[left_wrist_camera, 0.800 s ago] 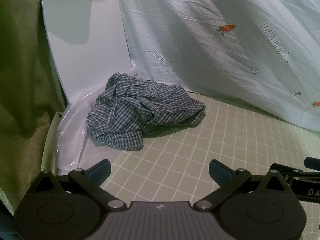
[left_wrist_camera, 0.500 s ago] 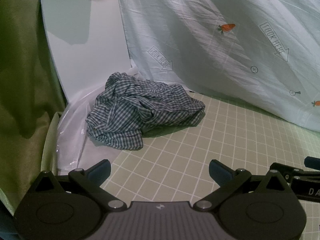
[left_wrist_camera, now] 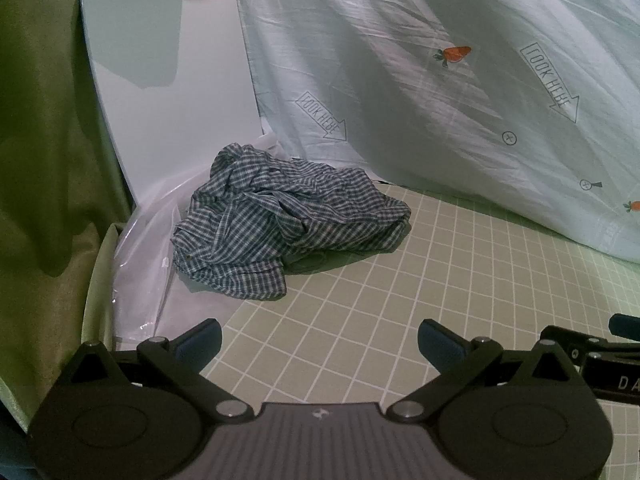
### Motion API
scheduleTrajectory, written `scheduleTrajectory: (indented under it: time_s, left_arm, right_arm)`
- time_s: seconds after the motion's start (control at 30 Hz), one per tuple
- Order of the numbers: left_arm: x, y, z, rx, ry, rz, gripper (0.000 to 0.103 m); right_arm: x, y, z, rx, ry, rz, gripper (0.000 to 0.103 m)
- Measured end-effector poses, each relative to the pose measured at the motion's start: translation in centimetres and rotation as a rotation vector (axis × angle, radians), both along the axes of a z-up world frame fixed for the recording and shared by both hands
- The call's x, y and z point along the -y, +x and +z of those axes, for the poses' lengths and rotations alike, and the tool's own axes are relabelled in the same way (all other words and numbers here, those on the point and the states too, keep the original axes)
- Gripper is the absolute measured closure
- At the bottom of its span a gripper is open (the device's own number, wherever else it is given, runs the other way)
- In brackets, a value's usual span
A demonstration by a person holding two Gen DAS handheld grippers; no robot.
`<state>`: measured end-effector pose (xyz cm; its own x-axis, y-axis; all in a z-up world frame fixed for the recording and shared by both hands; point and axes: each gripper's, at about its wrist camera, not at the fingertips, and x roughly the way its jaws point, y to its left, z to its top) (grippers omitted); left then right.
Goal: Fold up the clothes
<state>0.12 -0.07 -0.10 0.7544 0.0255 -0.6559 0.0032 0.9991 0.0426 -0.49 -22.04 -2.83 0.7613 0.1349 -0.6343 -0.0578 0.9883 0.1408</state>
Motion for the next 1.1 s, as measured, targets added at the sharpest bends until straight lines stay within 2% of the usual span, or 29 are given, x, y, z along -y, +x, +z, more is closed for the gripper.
scheduleTrajectory:
  time_s: [1.1]
  left_arm:
    - [-0.29, 0.59, -0.29, -0.027, -0.005, -0.003, 0.0]
  right_arm:
    - [0.33, 0.28, -0.53, -0.022, 0.005, -0.021, 0.0]
